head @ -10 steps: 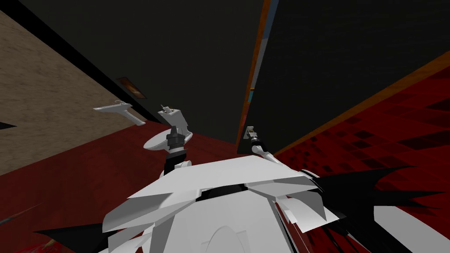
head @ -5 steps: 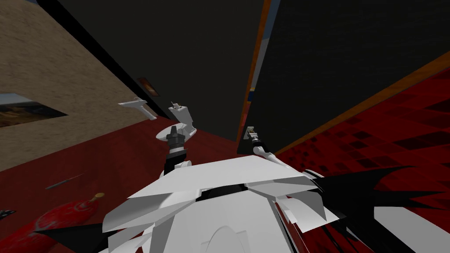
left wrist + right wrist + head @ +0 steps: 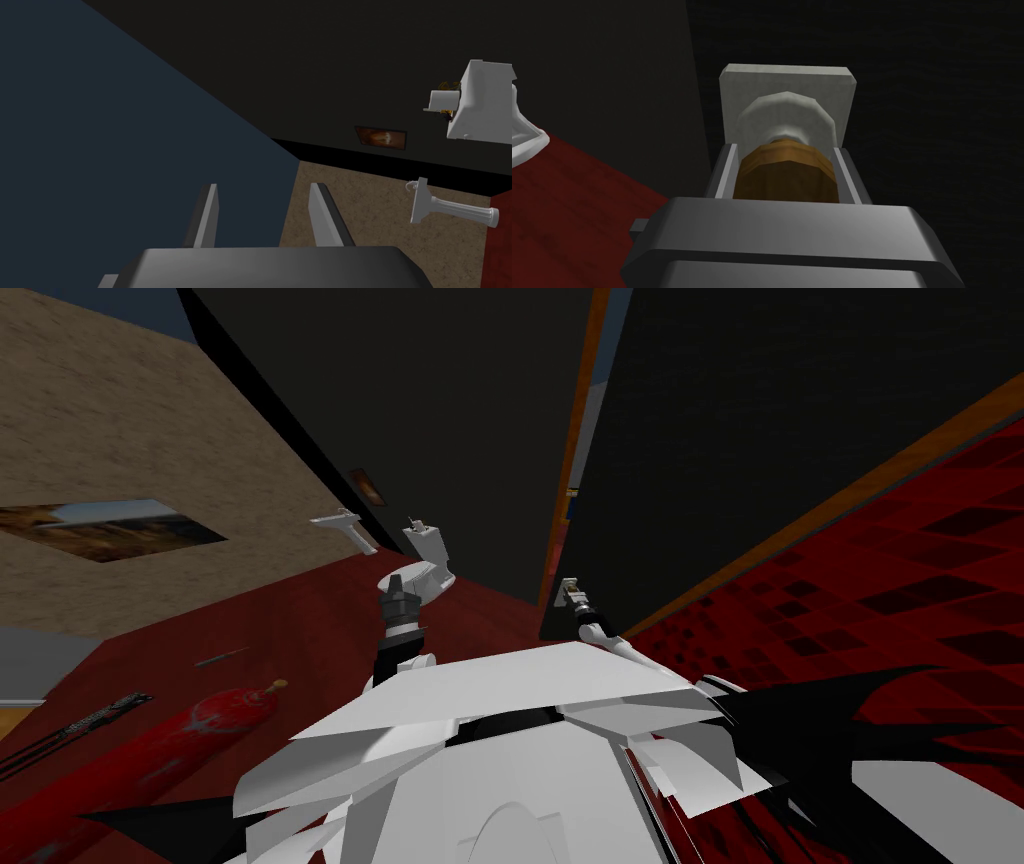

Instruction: Pull the door open

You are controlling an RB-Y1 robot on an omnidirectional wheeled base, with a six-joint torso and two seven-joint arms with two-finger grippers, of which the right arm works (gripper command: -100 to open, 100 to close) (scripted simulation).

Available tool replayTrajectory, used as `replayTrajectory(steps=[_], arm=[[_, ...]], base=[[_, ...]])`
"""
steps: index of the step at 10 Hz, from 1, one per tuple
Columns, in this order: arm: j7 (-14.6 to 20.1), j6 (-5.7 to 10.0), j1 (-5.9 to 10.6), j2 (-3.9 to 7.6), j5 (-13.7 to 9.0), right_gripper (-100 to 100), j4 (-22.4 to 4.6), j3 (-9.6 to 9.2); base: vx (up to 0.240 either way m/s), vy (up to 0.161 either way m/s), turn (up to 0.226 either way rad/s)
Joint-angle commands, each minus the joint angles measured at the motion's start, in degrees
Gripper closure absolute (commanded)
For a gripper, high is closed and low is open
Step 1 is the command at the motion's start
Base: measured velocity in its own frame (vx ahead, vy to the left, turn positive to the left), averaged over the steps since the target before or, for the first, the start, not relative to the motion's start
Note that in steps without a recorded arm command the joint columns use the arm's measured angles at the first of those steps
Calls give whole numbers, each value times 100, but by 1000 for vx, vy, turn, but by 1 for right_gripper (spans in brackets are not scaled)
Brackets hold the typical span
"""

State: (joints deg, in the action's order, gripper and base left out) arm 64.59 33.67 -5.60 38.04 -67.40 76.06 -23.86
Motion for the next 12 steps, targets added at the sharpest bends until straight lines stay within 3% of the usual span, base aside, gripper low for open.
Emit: replayTrajectory(steps=[1, 10, 11, 12], arm=[[80, 39, -16, 67, 33, 100, 26, -61], [608, 297, -119, 507, 251, 100, 198, -463], [564, 264, -109, 473, 234, 100, 177, -439], [718, 439, -219, 635, 309, 100, 230, -610]], base=[[-132, -39, 109], [-217, -78, 135], [-94, -35, 45], [-46, -11, 16]])
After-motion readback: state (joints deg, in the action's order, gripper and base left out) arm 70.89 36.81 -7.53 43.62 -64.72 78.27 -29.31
